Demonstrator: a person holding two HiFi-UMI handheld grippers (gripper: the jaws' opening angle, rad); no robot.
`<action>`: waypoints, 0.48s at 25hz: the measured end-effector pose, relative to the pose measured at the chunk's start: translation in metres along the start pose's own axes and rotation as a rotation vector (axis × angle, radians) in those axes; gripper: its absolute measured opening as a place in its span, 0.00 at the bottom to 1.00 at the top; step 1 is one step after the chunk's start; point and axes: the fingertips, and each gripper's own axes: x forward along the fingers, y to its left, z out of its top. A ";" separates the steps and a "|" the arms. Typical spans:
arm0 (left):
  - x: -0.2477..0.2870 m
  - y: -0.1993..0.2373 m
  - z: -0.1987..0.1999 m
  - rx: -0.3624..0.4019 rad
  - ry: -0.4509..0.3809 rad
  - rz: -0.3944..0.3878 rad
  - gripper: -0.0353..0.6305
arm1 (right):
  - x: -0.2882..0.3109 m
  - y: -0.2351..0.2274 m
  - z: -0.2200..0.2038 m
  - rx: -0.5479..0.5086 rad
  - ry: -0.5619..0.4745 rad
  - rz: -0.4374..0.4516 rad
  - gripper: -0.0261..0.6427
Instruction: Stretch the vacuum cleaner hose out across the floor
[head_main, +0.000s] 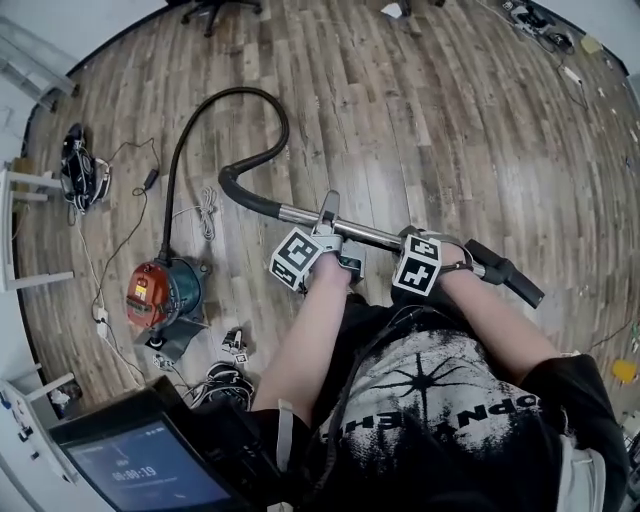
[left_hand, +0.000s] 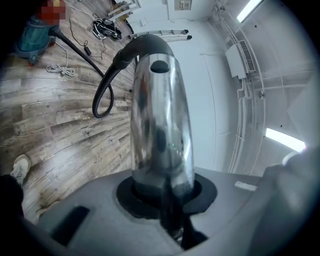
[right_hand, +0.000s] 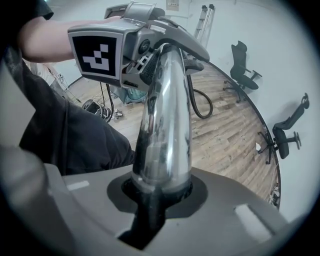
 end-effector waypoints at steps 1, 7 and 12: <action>-0.003 -0.004 -0.005 0.001 -0.006 0.004 0.15 | -0.004 0.003 -0.005 -0.005 -0.003 0.005 0.15; -0.005 -0.028 -0.040 0.041 -0.094 0.014 0.15 | -0.023 -0.006 -0.042 -0.082 -0.054 0.012 0.15; 0.009 -0.036 -0.108 0.060 -0.138 0.017 0.15 | -0.030 -0.020 -0.112 -0.147 -0.085 0.012 0.15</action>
